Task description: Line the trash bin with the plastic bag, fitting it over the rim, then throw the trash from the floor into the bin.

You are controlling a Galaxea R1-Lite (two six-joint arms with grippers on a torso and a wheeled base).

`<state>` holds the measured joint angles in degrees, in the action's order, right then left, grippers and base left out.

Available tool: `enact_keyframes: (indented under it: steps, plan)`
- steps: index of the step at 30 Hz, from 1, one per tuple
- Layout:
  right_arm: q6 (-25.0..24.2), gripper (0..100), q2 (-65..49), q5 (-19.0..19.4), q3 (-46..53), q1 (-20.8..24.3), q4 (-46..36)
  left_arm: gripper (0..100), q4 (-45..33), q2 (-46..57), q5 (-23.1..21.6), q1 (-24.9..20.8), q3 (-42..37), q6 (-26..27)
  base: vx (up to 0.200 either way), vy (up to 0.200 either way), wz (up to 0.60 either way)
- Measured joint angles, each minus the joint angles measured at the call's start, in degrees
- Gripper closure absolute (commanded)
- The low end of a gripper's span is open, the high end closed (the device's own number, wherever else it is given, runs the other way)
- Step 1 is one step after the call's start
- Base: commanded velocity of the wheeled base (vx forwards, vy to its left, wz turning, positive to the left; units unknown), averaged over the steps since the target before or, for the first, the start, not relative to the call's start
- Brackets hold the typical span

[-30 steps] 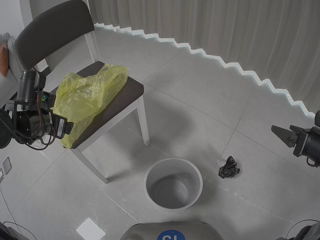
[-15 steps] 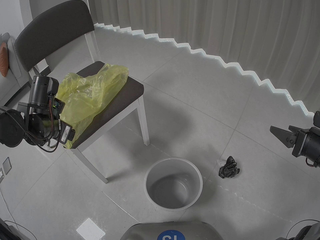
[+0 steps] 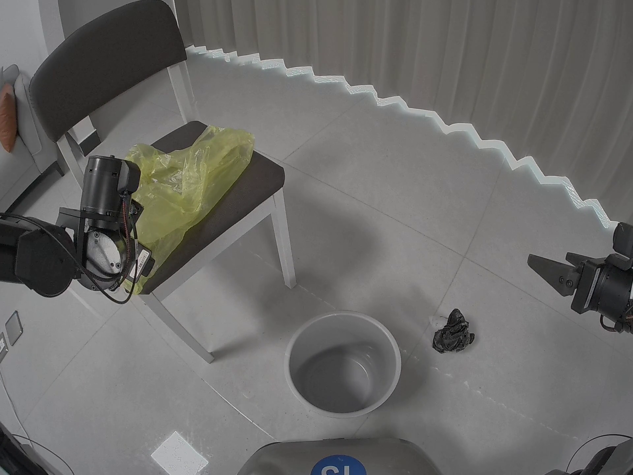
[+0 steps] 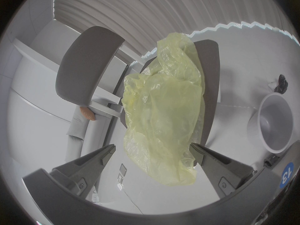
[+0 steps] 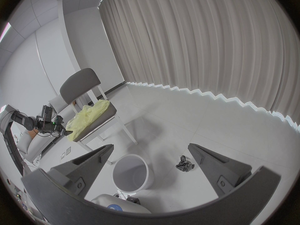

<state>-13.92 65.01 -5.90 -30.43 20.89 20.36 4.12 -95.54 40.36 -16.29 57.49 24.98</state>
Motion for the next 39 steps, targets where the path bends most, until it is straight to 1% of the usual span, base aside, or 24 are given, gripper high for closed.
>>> enact_keyframes:
  steps: [10, 11, 25, 30, 39]
  plan:
    - [0.02, 0, 0.63, 0.02, 0.02, 0.0, 0.02, 0, 0.11, -0.79, 1.56, 0.22, -0.02, 0.26, 0.0, 0.0, 0.0]
    - [0.02, 0, 0.69, 0.02, 0.02, 0.0, 0.02, 100, 0.09, -0.82, 1.57, 0.22, -0.05, 0.26, 0.0, 0.0, 0.0]
    - [0.22, 0, 0.91, 0.18, 0.44, 0.0, 0.0, 100, 0.06, -0.85, 2.74, 0.39, -0.13, 0.55, 0.0, 0.0, 0.0]
    - [0.22, 0, 0.91, 0.9, 0.55, 0.0, 0.0, 100, 0.06, -0.4, 2.77, 0.48, -0.38, 0.52, 0.0, 0.0, 0.0]
    - [0.22, 0, 0.83, 0.98, 0.66, 0.0, 0.0, 100, 0.15, 4.33, 2.39, 0.28, -2.97, 0.44, 0.0, 0.0, 0.0]
